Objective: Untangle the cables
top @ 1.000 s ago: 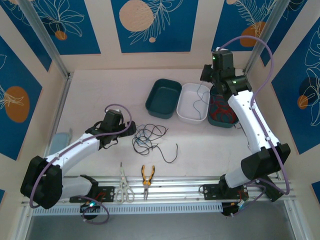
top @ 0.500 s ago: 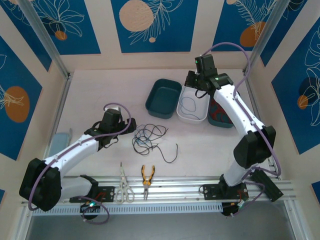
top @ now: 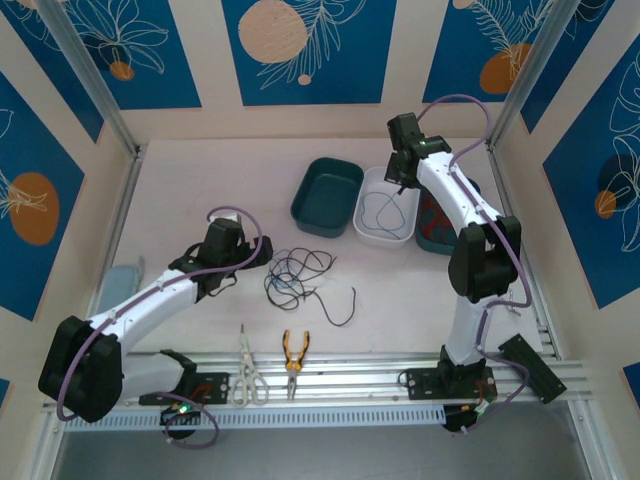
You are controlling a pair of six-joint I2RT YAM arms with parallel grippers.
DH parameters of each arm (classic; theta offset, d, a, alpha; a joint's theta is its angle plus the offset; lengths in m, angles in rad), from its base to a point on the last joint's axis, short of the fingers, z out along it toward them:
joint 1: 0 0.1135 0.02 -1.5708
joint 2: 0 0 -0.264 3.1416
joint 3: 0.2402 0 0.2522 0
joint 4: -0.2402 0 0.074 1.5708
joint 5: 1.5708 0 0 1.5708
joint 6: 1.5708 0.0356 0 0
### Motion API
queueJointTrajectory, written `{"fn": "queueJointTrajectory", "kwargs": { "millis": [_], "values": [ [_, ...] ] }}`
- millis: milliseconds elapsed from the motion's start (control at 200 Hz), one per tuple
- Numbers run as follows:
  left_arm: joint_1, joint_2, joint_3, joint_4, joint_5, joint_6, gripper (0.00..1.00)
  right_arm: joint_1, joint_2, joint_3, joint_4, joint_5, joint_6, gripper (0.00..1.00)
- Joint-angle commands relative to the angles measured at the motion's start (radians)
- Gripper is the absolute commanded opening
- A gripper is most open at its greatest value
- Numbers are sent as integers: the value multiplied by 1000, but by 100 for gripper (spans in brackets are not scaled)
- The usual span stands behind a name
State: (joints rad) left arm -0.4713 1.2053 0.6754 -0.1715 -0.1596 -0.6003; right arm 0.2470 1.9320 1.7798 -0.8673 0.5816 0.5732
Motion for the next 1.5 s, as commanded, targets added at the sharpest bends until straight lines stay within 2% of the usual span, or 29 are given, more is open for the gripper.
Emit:
{"fn": "queueJointTrajectory", "kwargs": {
  "millis": [0, 230, 570, 645, 750, 865, 1065, 1310, 1496],
  "values": [
    [11, -8, -9, 7, 19, 10, 100, -10, 48, 36, -33, 98, -31, 0],
    [12, 15, -4, 14, 35, 1, 100, 11, 166, 109, -19, 29, -118, 0],
    [12, 56, 33, -21, 51, -4, 100, 8, 346, 274, -97, -90, -98, 0],
    [12, 57, 37, -21, 53, -8, 100, 2, 366, 290, -112, -115, -90, 6],
    [12, 55, 39, -22, 52, -7, 100, -6, 368, 289, -118, -140, -88, 23],
    [11, 50, 40, -28, 50, -2, 100, -10, 342, 281, -121, -142, -95, 41],
    [11, 45, 39, -35, 48, -5, 100, -6, 244, 244, -127, -143, -93, 51],
    [13, 36, 43, -58, 46, -37, 100, 64, 7, 86, -102, -214, -71, 54],
    [36, 43, 43, -102, 50, -90, 100, 230, -168, -109, 10, -342, -44, 50]
  ]
}}
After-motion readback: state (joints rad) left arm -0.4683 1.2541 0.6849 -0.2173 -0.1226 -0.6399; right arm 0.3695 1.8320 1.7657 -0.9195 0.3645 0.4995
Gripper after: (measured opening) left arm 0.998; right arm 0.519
